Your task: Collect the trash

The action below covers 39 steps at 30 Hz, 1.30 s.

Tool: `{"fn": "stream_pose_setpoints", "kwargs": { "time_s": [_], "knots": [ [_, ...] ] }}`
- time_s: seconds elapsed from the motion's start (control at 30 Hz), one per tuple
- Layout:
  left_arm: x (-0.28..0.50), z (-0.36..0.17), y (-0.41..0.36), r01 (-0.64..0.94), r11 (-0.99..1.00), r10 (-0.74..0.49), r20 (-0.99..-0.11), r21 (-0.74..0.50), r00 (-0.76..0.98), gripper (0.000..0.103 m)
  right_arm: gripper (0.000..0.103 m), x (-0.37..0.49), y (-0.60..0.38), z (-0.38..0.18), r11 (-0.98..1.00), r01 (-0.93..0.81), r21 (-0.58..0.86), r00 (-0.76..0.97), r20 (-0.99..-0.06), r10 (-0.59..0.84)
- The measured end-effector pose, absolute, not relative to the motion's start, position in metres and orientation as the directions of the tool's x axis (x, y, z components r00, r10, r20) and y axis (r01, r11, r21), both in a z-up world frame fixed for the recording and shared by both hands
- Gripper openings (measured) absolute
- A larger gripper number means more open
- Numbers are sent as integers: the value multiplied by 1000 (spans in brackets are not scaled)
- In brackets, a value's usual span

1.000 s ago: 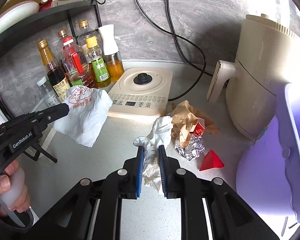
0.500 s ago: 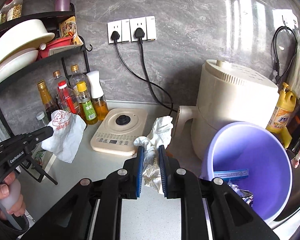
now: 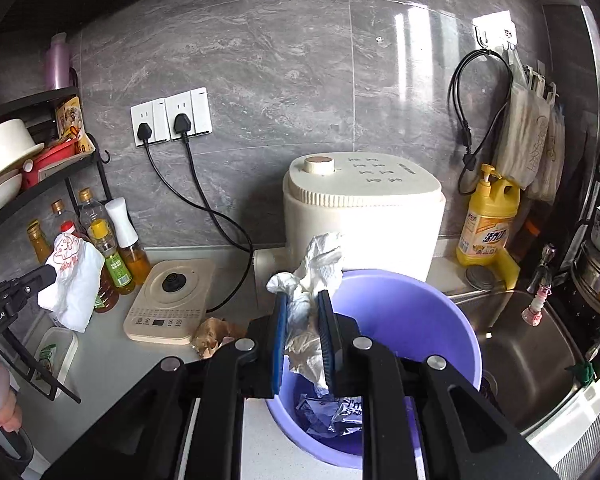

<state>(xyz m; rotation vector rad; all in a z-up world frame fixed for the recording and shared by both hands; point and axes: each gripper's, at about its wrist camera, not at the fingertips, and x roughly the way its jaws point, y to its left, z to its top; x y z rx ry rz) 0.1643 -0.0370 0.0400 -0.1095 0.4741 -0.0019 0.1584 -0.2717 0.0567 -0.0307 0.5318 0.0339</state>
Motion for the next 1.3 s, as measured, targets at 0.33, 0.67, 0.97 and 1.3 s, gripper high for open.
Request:
{"fn": "stream_pose_setpoints", "kwargs": {
  "time_s": [0.33,0.67,0.97,1.3],
  "knots": [
    [177,43,-82,111,985,-159,-445,-133,881,4,58,143,-330,47,990,144,4,846,-520,-121],
    [203,37,-147,287,946,-324,-456,-149,829,4,59,87,-354,39,983,186,8,831,-535,-153],
    [230,28,-191,383,910,-410,-490,-160,769,5,59,50,-366,39,972,236,17,823,-535,-190],
    [219,18,-168,321,938,-342,-513,-132,787,87,59,60,-356,32,980,199,19,823,-547,-157]
  ]
}}
